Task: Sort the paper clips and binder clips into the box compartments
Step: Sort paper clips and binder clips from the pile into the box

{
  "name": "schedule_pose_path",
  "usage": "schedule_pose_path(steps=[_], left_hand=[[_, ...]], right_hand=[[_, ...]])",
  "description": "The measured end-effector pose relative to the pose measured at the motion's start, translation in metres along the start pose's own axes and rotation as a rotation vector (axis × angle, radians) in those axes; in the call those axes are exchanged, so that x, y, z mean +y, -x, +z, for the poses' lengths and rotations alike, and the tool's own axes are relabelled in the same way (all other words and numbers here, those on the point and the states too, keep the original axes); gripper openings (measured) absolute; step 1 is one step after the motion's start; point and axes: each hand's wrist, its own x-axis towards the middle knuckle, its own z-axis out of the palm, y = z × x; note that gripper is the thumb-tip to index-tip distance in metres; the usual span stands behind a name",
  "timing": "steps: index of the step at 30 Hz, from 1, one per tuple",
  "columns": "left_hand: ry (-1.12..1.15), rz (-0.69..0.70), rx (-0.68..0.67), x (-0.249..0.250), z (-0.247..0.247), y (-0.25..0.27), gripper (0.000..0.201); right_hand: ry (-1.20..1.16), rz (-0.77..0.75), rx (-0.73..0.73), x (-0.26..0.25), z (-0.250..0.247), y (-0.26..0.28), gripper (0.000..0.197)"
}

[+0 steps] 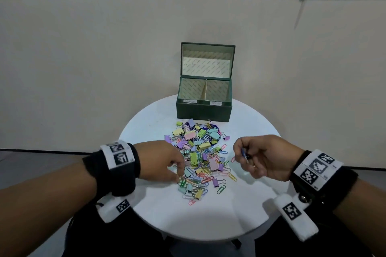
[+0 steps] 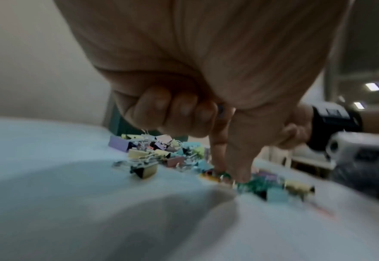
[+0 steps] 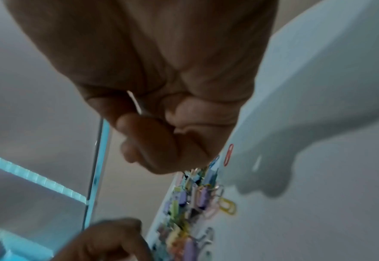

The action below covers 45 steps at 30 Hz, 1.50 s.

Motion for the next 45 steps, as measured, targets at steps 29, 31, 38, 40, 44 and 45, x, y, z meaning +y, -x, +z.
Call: schedule_pose_path(steps=[29, 31, 38, 40, 44, 45], left_hand=[[-0.195, 0.089, 0.115, -0.01, 0.008, 0.0, 0.016], [-0.137, 0.077, 0.111, -0.013, 0.004, 0.002, 0.014], [0.15, 0.02, 0.045, -0.007, -0.002, -0.006, 0.013], [0.334, -0.05, 0.052, -0.007, -0.017, -0.016, 0.013], [0.538, -0.15, 0.204, -0.006, -0.06, -0.053, 0.023], [0.579, -0.173, 0.27, -0.003, -0.071, -0.065, 0.026]], right_hand=[[1.25, -0.294, 0.488, -0.101, -0.001, -0.08, 0.015], [1.246, -0.312, 0.543, -0.114, -0.001, -0.092, 0.016], [1.27, -0.279, 0.616, -0.139, 0.001, -0.125, 0.018], [1.226, -0.252, 0.592, -0.143, -0.002, -0.122, 0.033], [1.12, -0.365, 0.624, -0.132, -0.006, -0.094, 0.034], [1.118, -0.389, 0.626, -0.122, -0.006, -0.083, 0.023]])
